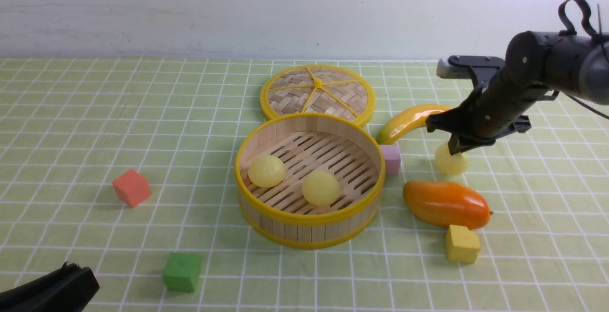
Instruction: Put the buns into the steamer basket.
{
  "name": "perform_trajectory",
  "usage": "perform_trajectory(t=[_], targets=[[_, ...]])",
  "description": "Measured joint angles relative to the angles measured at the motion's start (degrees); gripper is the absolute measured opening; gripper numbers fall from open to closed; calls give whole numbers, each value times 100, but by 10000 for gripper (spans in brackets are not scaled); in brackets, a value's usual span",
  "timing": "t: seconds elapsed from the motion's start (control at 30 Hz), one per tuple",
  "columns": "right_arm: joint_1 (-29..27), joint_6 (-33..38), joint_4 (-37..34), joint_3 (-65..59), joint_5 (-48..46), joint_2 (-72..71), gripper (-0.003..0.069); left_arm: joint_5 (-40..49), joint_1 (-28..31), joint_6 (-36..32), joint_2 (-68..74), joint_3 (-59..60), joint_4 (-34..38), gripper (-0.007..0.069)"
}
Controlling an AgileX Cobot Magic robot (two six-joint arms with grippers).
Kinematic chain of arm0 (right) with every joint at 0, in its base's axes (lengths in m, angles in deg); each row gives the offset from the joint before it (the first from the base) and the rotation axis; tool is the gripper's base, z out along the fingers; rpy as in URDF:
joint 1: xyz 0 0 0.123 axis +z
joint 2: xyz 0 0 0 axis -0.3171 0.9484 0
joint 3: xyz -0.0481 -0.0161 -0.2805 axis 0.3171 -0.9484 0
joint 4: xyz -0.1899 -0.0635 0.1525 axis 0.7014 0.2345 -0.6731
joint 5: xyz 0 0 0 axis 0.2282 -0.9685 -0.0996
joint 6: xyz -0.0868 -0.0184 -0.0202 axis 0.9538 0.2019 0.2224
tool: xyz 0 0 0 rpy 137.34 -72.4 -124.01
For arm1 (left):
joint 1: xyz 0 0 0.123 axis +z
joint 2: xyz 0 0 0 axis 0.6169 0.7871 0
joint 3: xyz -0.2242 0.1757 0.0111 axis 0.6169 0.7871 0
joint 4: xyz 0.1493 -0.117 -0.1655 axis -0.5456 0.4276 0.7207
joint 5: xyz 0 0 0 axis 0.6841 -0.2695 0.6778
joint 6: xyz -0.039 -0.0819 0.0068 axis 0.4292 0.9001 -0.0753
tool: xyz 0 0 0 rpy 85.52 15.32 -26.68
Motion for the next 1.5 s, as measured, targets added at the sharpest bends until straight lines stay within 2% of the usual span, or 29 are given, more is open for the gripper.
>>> perform_trajectory(t=[0.13,0.23,0.4,0.53,0.73,0.9,0.93,0.97,1.03,1.1,1.17,1.2,1.27,1.3,1.33,1.5], targets=[[160,290,-182,0,18,-362,0,0,0,0,0,0,0,122],[622,884,-865,123,229,-573,6,0,0,0,0,0,0,127],[1322,1404,-1584,389,767,-310,8,0,0,0,0,0,0,131],[1696,1481,-1660,639,1110,258,15,0,0,0,0,0,0,134],[1810,1487,-1660,731,1506,854,57,0,0,0,0,0,0,144],[1810,1487,-1660,748,1776,1015,236,0,0,0,0,0,0,148],[1810,1487,-1660,748,1776,1008,245,0,0,0,0,0,0,148],[1810,1487,-1660,748,1738,979,298,0,0,0,0,0,0,150],[1802,1487,-1635,748,1368,775,396,0,0,0,0,0,0,155],[1757,1480,-1589,748,852,458,451,0,0,0,0,0,0,155],[1696,1359,-1430,748,79,-37,475,0,0,0,0,0,0,155],[1696,1334,-1430,748,-4,-92,475,0,0,0,0,0,0,155],[1642,977,-1028,666,-907,-845,444,0,0,0,0,0,0,155],[1642,946,-946,623,-956,-904,438,0,0,0,0,0,0,156],[1647,624,-546,259,-1285,-1518,367,0,0,0,0,0,0,160],[1745,-46,-41,-1122,-1357,-2914,147,0,0,0,0,0,0,164]])
